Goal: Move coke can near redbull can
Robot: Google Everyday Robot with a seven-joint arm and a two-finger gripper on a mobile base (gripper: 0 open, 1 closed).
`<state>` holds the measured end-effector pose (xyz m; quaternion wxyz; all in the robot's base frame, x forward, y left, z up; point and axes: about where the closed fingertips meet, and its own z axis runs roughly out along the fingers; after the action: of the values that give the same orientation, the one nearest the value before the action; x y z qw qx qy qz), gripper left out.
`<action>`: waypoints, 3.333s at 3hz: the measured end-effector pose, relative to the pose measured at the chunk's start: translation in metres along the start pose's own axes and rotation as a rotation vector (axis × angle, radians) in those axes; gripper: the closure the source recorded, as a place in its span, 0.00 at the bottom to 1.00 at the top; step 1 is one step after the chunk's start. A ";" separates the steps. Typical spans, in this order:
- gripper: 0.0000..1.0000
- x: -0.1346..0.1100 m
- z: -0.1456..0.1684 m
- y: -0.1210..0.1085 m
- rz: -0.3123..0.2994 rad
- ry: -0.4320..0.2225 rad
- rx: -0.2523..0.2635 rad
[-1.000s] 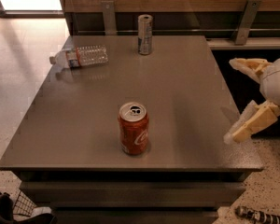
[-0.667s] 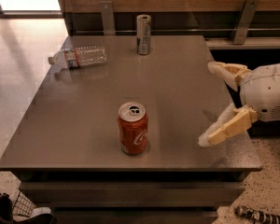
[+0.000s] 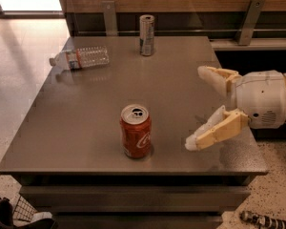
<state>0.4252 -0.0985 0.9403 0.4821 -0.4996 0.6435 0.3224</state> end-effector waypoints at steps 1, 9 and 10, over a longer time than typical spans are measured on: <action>0.00 0.005 0.008 0.001 0.003 -0.005 0.017; 0.65 0.034 0.120 0.046 -0.022 -0.228 -0.134; 0.88 0.033 0.122 0.047 -0.024 -0.227 -0.138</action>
Offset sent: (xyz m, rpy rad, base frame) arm 0.0004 0.0466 -0.0382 0.1659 -0.0454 -0.0041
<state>0.4150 0.0135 0.8662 0.5203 -0.4995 0.5549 0.4145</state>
